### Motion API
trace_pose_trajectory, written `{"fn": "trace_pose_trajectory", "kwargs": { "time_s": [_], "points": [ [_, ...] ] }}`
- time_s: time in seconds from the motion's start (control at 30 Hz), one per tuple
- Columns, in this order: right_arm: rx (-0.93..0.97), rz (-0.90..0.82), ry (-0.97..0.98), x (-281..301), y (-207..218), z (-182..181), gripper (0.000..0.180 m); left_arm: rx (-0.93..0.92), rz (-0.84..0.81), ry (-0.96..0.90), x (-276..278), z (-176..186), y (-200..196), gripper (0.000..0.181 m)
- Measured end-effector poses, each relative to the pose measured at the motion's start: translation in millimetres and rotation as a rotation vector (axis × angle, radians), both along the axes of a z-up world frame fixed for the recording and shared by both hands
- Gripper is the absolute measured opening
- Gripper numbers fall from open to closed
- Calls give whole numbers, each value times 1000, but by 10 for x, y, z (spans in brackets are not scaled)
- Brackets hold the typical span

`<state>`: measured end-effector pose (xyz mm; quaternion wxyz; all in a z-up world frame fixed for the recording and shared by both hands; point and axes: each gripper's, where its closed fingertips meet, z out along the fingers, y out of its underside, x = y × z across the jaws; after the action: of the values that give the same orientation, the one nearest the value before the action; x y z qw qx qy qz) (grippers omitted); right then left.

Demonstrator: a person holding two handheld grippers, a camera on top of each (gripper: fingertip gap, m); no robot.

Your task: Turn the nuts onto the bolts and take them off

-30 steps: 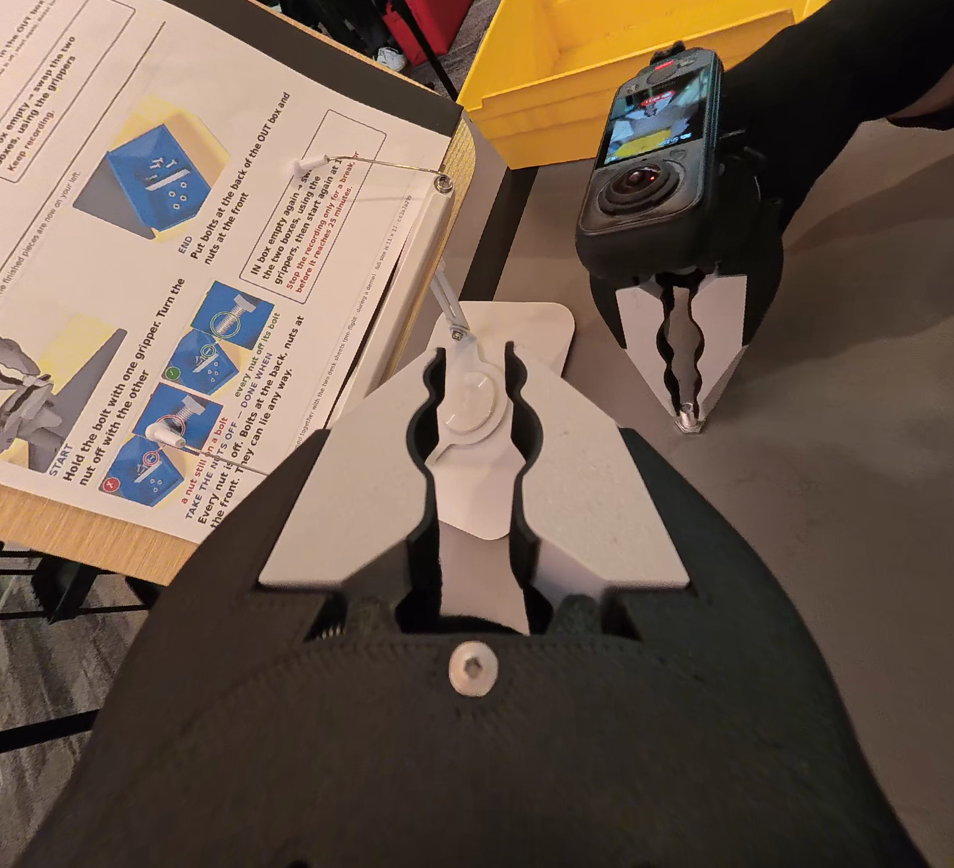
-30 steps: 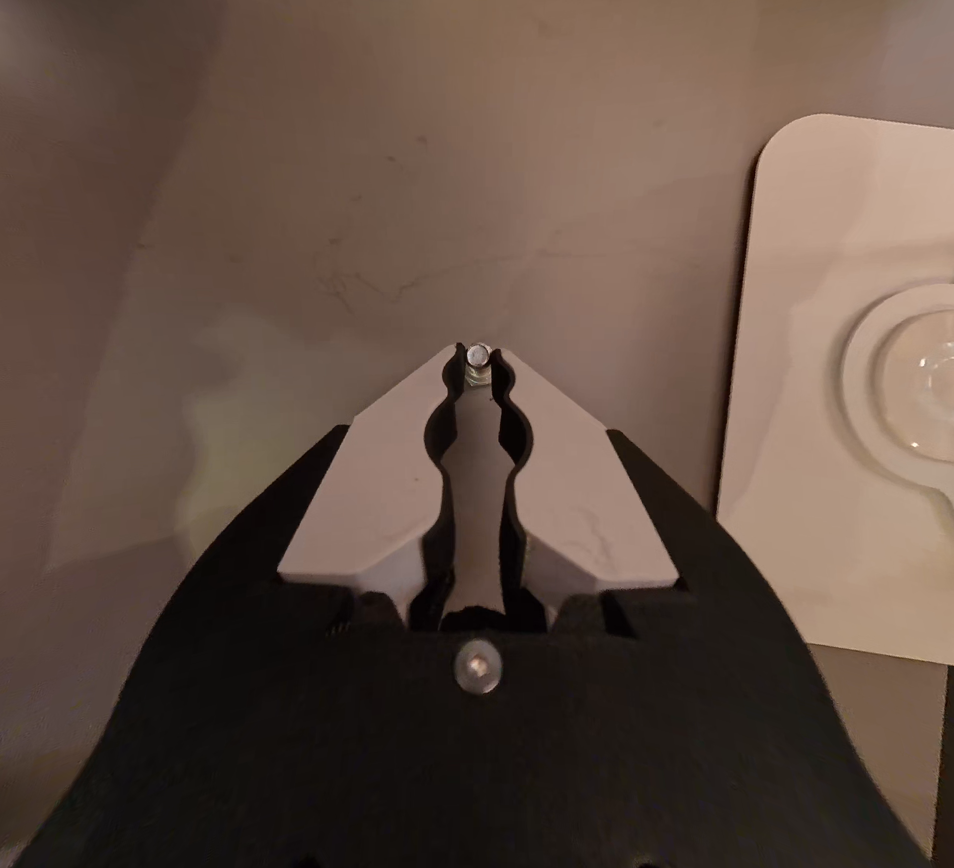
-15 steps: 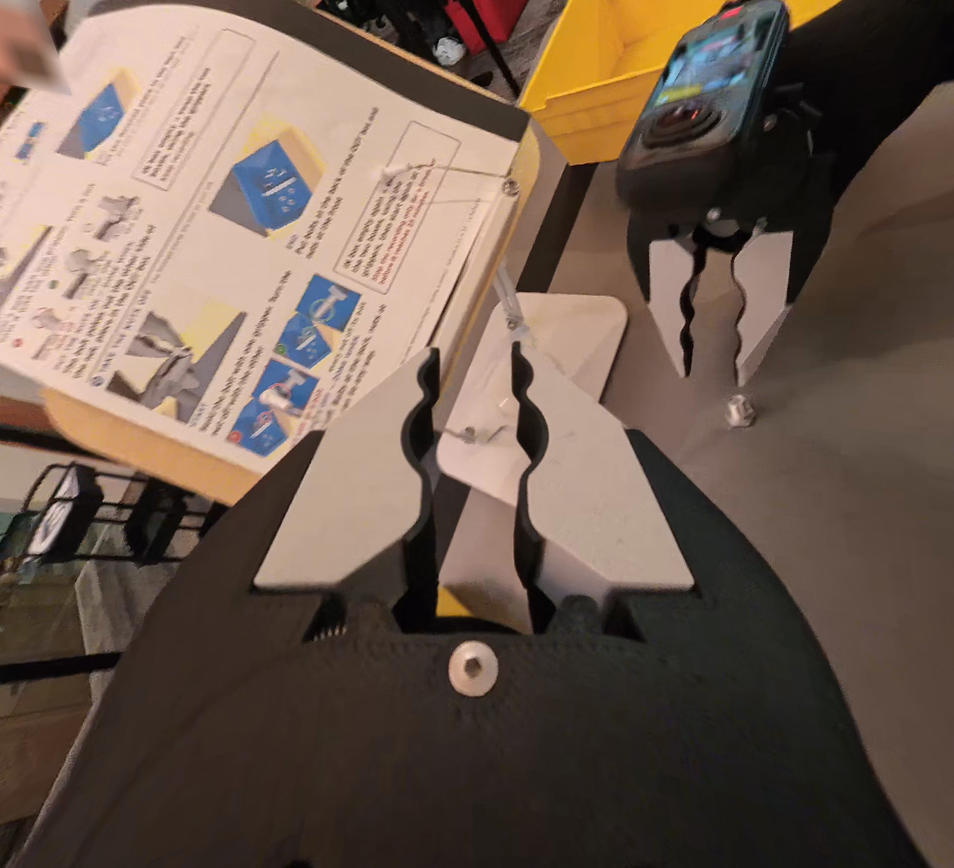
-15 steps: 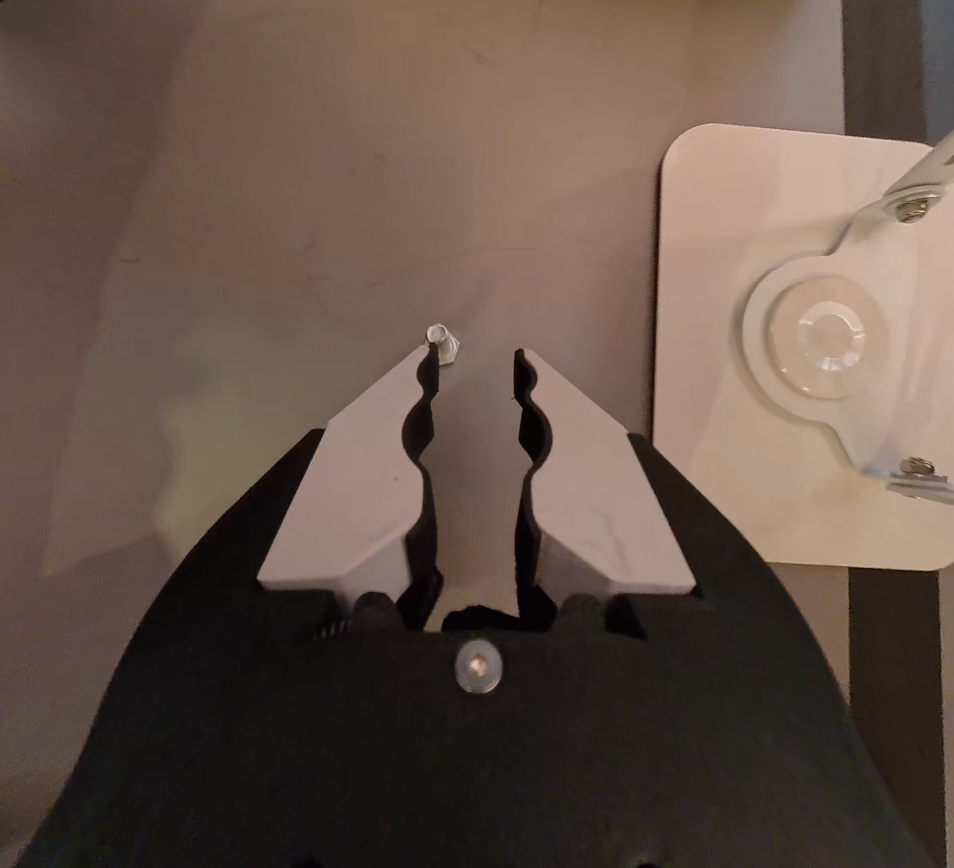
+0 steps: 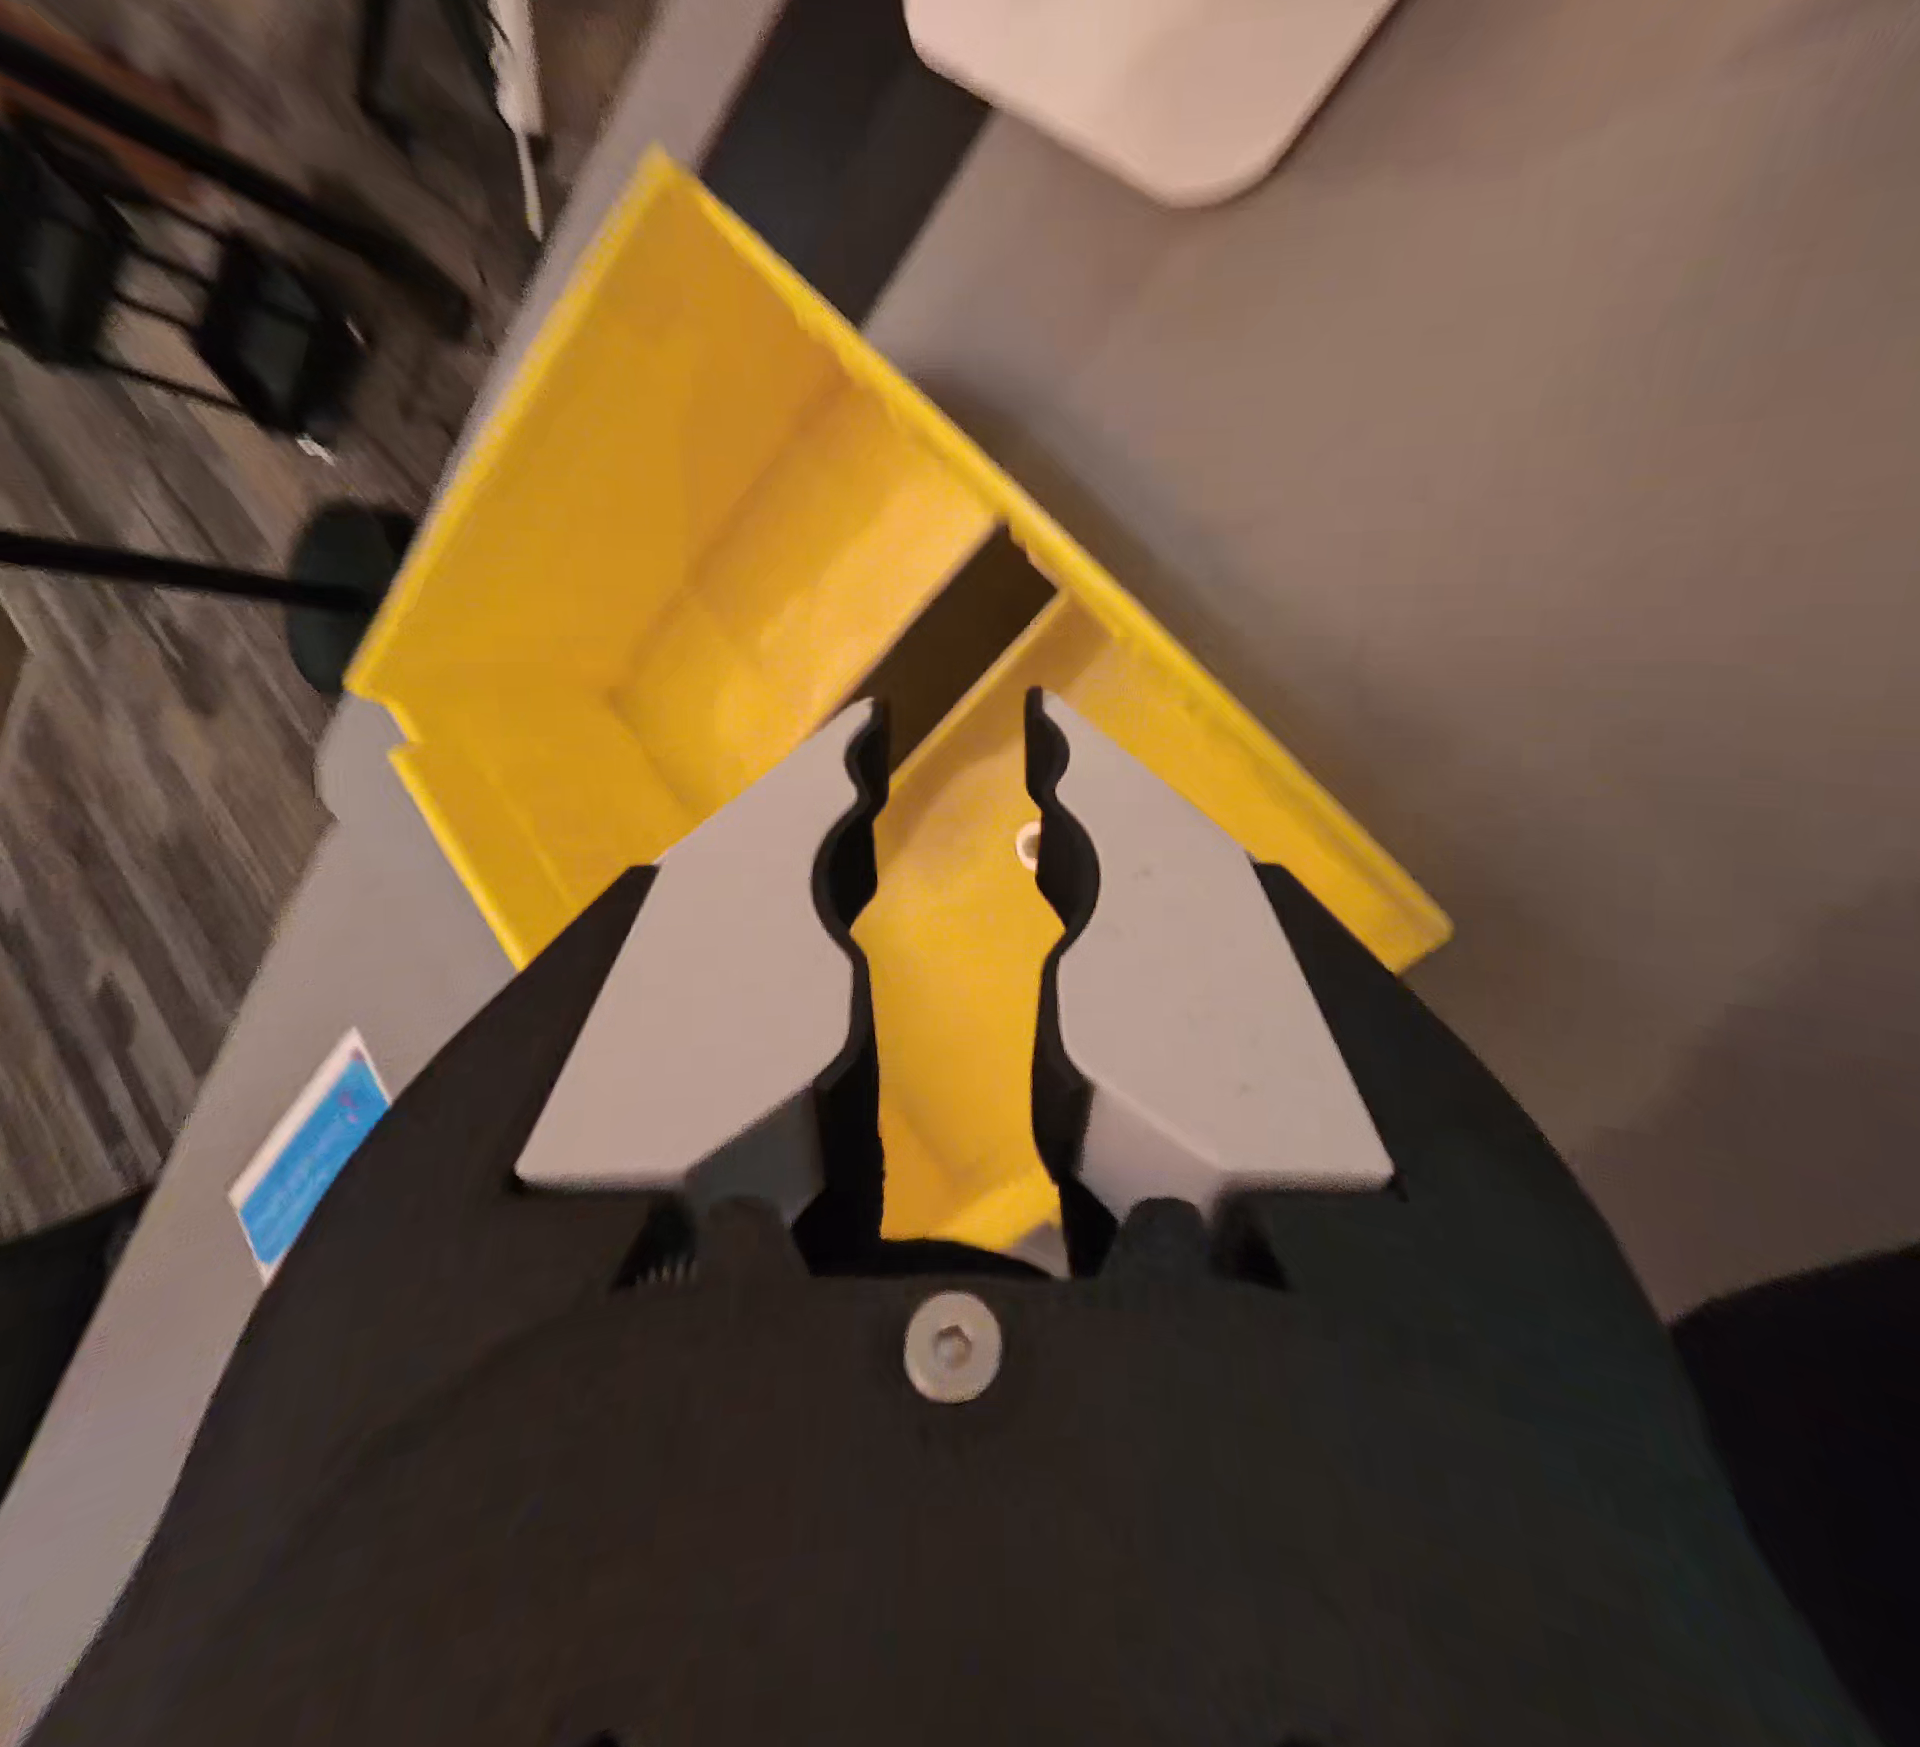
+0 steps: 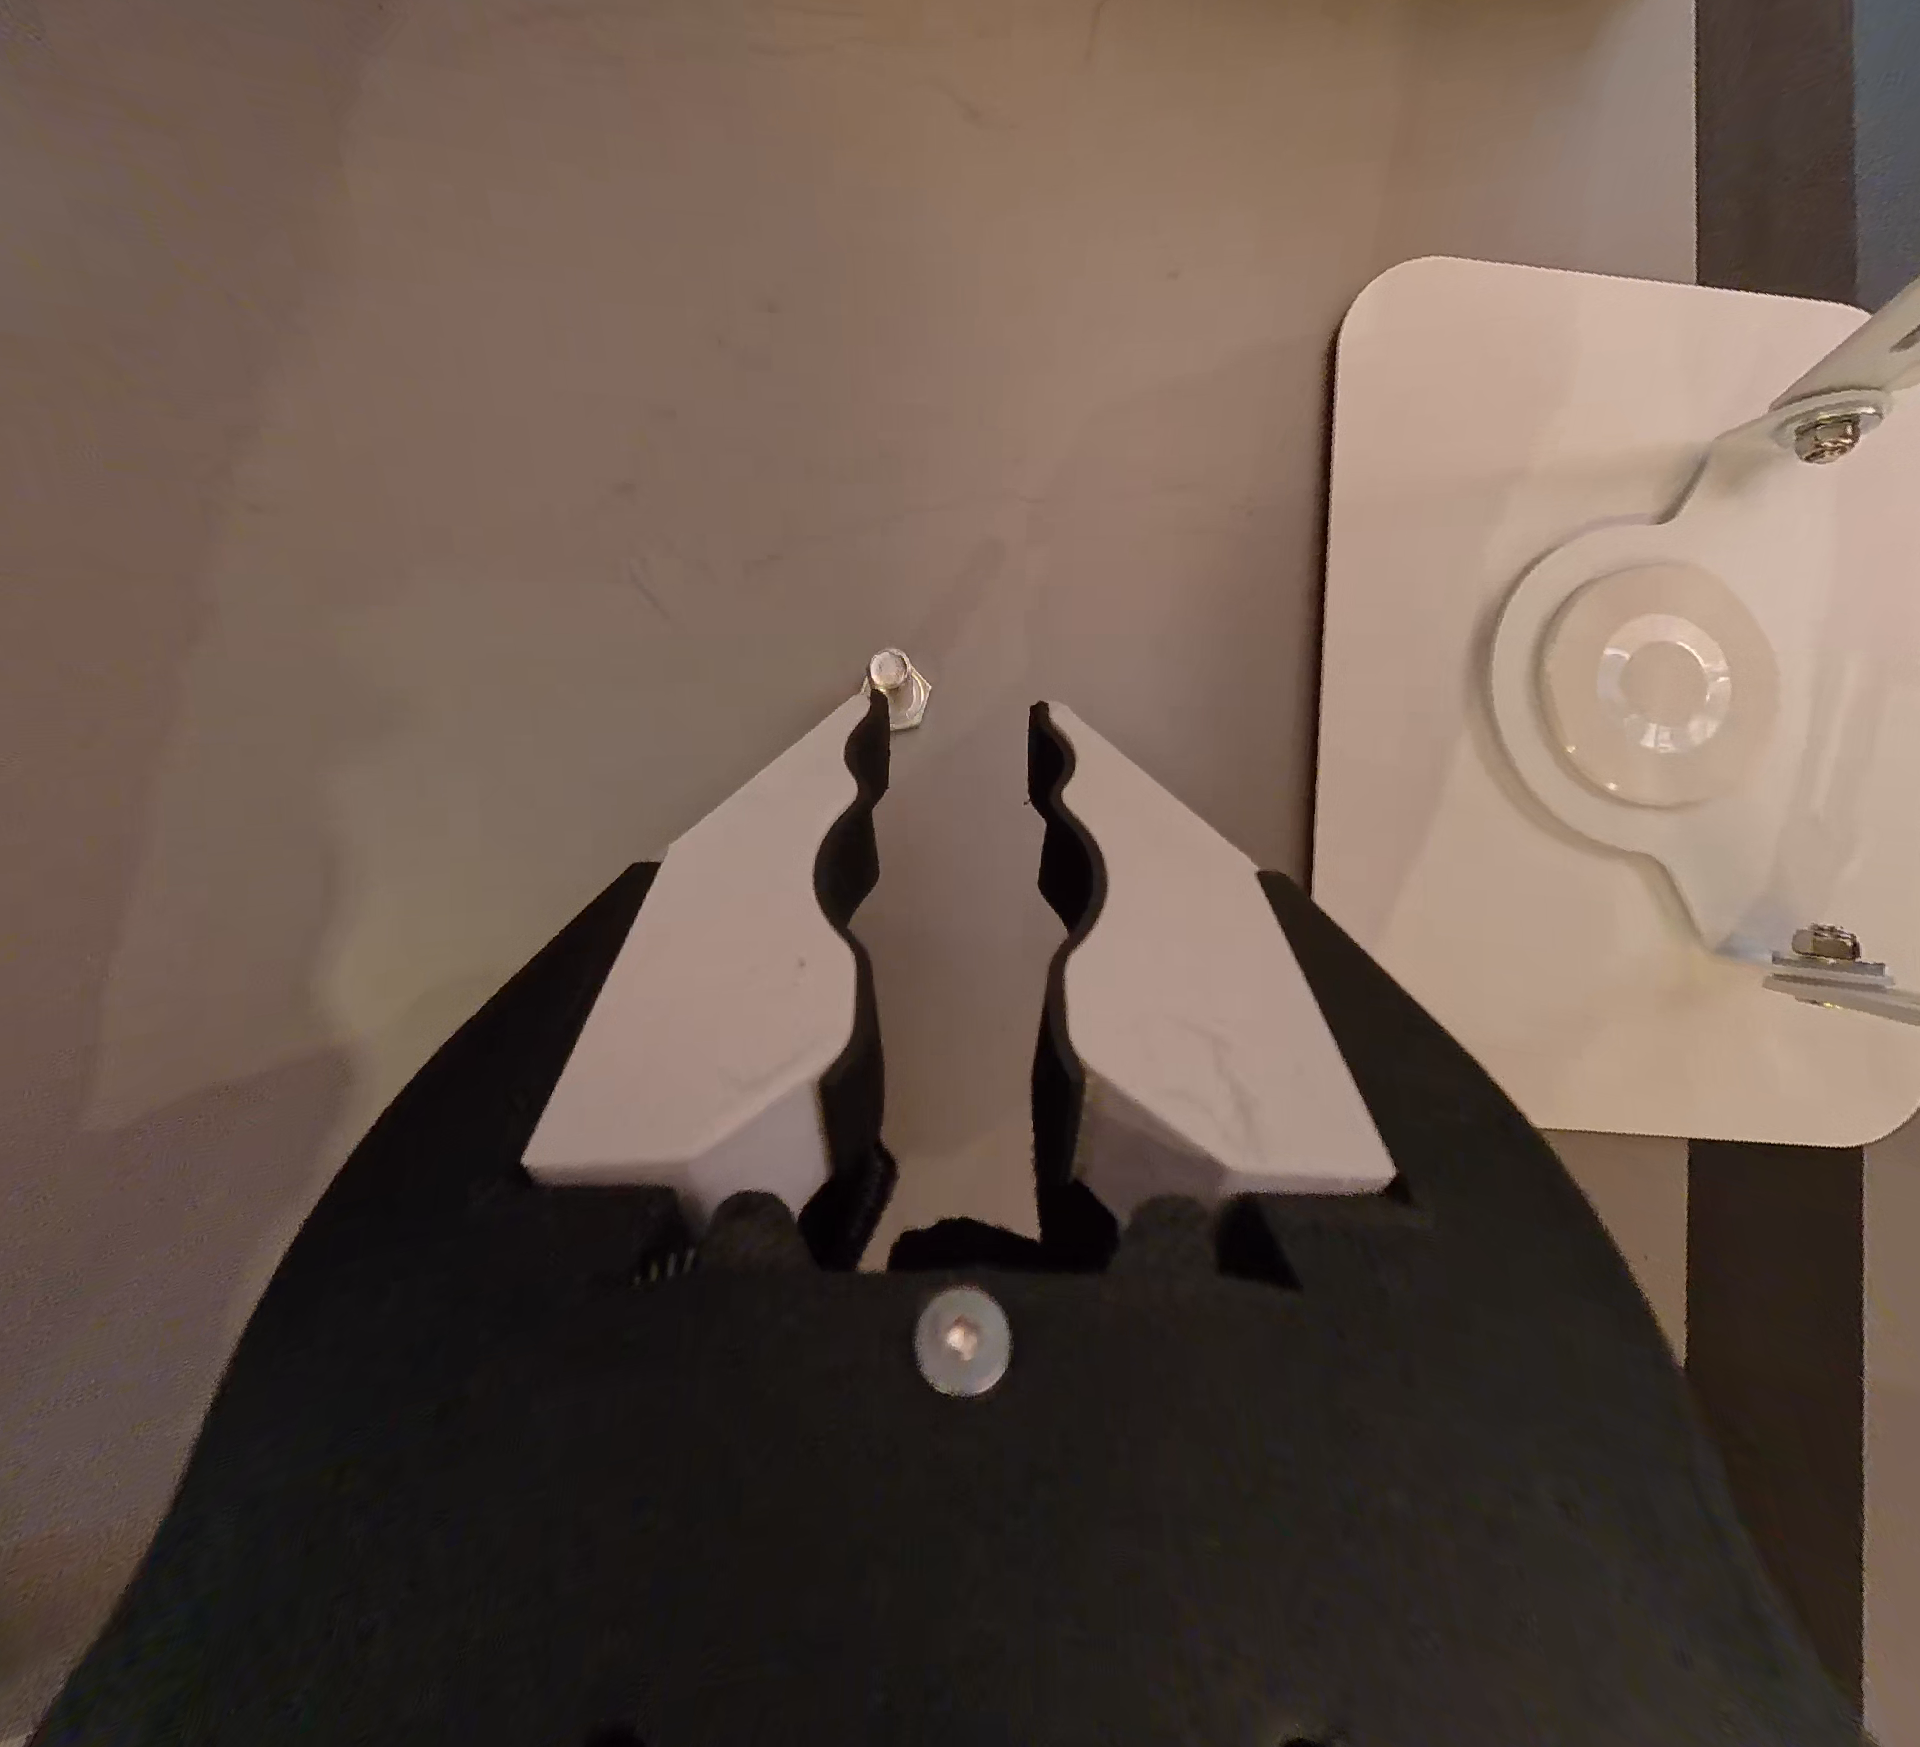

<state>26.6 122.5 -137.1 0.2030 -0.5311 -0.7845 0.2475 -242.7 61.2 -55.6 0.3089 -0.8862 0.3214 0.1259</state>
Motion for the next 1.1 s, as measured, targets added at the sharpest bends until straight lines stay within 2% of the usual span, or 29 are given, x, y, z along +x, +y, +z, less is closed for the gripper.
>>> {"fn": "trace_pose_trajectory", "kwargs": {
  "time_s": [0.2,0.33,0.6,0.73,0.77,0.8,1.0,1.1],
  "points": [
    [4,9,2,-23,-23,-3,23,-220,78,-61,-350,-758,-173,28],
    [8,10,1,-25,-19,-15,23,-263,105,-104,-452,-1008,-204,30],
    [12,16,-5,-28,-29,-44,22,-361,135,-112,-506,-1237,-181,33],
    [12,15,-9,-16,-19,-61,22,-394,114,-120,-466,-1323,-162,27],
    [12,15,-8,-14,-18,-61,22,-397,110,-134,-446,-1323,-156,27],
    [12,16,-7,-15,-21,-57,22,-410,103,-141,-431,-1332,-169,18],
    [17,14,4,-14,-16,-23,23,-395,102,-109,-490,-1326,-151,16],
    [22,4,29,-24,5,42,23,-322,111,-145,-499,-1176,-94,16]
  ]
}}
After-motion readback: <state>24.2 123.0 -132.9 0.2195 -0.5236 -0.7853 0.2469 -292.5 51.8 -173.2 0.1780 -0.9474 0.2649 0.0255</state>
